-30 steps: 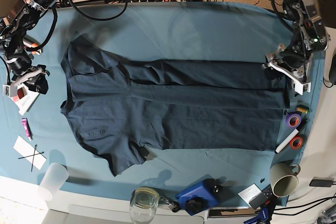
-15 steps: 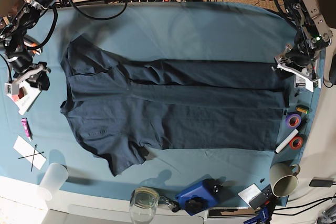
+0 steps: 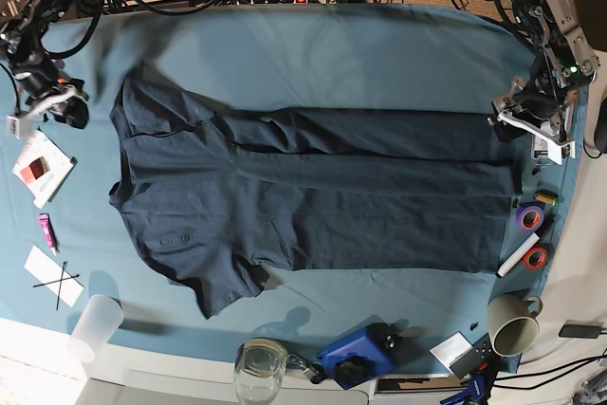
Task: Fold the T-shirt properly
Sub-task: 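Reposition both grippers and grasp the folded shirt edge again, then pull the grasped fold back toward the collar side and flatten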
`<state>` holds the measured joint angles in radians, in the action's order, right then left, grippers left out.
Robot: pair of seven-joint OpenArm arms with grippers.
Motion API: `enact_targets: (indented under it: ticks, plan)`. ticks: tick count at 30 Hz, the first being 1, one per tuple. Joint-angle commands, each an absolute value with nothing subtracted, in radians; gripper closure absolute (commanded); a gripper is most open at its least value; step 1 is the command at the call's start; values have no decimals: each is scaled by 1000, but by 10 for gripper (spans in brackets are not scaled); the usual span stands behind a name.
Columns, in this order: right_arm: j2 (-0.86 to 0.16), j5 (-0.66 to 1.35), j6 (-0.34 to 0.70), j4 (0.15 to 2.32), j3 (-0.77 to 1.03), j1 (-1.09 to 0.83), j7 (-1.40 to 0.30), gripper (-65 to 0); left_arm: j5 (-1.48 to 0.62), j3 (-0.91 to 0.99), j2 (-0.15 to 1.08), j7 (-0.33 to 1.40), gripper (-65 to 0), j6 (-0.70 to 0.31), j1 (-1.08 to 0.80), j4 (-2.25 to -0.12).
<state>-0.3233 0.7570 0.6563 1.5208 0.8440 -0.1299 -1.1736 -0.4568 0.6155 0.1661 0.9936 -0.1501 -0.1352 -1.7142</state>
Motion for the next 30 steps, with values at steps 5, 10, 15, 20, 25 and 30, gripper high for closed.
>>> enact_targets:
  ticks: [5, 10, 15, 20, 25, 30]
  plan:
    - [-341, 835, 663, 1522, 844, -142, -1184, -237, -465, 618, 178, 976, -365, -158, -125, -1729]
    - [-341, 857, 669, 1468, 788, -153, -1218, -237, -465, 618, 178, 976, -365, -157, -125, -1729]
    - [-341, 955, 669, 1419, 747, -152, -1254, -237, -465, 618, 178, 976, -365, -158, -125, -1729]
    - [-341, 985, 688, 1399, 654, -152, -1285, -237, -465, 618, 178, 976, -365, -157, -125, -1729]
    - [-341, 887, 671, 1393, 584, -152, -1215, -237, -465, 617, 178, 976, -365, -157, -125, -1729]
    - [-341, 880, 670, 1393, 583, -152, -1212, -204, -466, 617, 178, 976, -239, -157, -125, -1729]
